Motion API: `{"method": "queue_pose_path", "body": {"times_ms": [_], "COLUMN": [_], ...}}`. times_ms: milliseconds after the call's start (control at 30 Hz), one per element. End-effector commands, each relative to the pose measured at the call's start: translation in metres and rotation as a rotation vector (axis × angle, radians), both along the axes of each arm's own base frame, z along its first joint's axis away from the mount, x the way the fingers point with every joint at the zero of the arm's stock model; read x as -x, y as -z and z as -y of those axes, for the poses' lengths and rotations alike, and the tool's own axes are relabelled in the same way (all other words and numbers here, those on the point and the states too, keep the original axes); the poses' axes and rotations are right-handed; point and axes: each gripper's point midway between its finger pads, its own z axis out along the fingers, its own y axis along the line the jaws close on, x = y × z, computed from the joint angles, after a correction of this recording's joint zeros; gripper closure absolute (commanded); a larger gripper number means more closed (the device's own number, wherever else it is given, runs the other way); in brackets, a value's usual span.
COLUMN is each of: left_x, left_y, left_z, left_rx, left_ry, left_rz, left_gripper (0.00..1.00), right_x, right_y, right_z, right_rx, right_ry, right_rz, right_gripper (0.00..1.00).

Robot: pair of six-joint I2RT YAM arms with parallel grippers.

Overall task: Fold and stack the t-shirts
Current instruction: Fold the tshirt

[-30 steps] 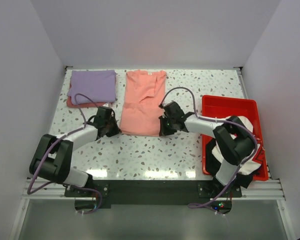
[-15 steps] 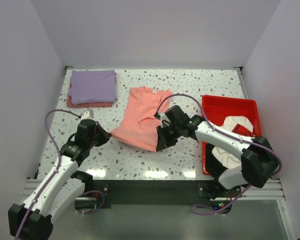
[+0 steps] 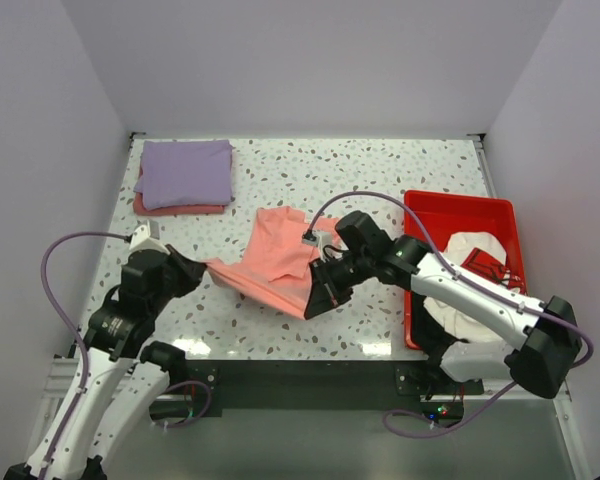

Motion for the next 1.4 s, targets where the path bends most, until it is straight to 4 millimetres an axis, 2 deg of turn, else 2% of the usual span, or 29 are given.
{"method": "queue_pose_path", "body": {"times_ms": [0,67,133,200,267,367,433,633,667,833,900,1033,1100,1133,1367], "left_x": [-0.015,-0.022,-0.030,-0.039,-0.050,-0.068,-0.078,-0.105,-0.110,-0.128,-0.135,-0.150,-0.156,-0.161,-0.183], "left_y": [-0.036,-0.040,-0.046,-0.043,-0.049,-0.042,-0.045,-0.042,-0.036,-0.031,-0.023,-0.019,-0.010,-0.011,0.015], "left_z": [-0.031,-0.030,-0.027,-0.020,-0.011,-0.001,0.004,0.017,0.019,0.028,0.030,0.036,0.039,0.041,0.049], "left_rx": [-0.077,-0.077,-0.063,-0.054,-0.035,-0.035,-0.026,-0.039,-0.047,-0.048,-0.057,-0.067,-0.077,-0.073,-0.095], "left_ry": [-0.148,-0.150,-0.148,-0.123,-0.093,-0.071,-0.060,-0.021,-0.016,0.003,0.009,0.022,0.031,0.035,0.049], "left_rz": [0.124,0.150,0.182,0.179,0.206,0.181,0.197,0.190,0.170,0.169,0.147,0.133,0.112,0.121,0.059], "left_gripper": [1.00,1.00,1.00,1.00,1.00,1.00,1.00,1.00,1.00,1.00,1.00,1.00,1.00,1.00,1.00], "right_x": [0.041,0.039,0.028,0.021,0.006,-0.015,-0.026,-0.050,-0.052,-0.070,-0.076,-0.085,-0.092,-0.098,-0.131], "right_y": [-0.016,-0.017,-0.010,-0.004,-0.002,-0.005,-0.006,0.001,0.001,-0.002,-0.003,0.005,0.006,0.007,0.010], "right_z": [0.015,0.017,0.019,0.021,0.022,0.026,0.029,0.041,0.042,0.045,0.046,0.046,0.048,0.049,0.058], "right_rx": [-0.015,-0.021,0.015,0.048,0.078,0.114,0.130,0.140,0.132,0.111,0.108,0.124,0.135,0.140,0.139], "right_ry": [-0.031,-0.018,0.031,0.066,0.127,0.217,0.265,0.355,0.357,0.396,0.401,0.408,0.427,0.445,0.540], "right_rz": [-0.179,-0.154,-0.099,-0.071,-0.005,0.084,0.131,0.106,0.100,0.107,0.113,0.094,0.101,0.113,0.140], "right_gripper": [1.00,1.00,1.00,1.00,1.00,1.00,1.00,1.00,1.00,1.00,1.00,1.00,1.00,1.00,1.00]}}
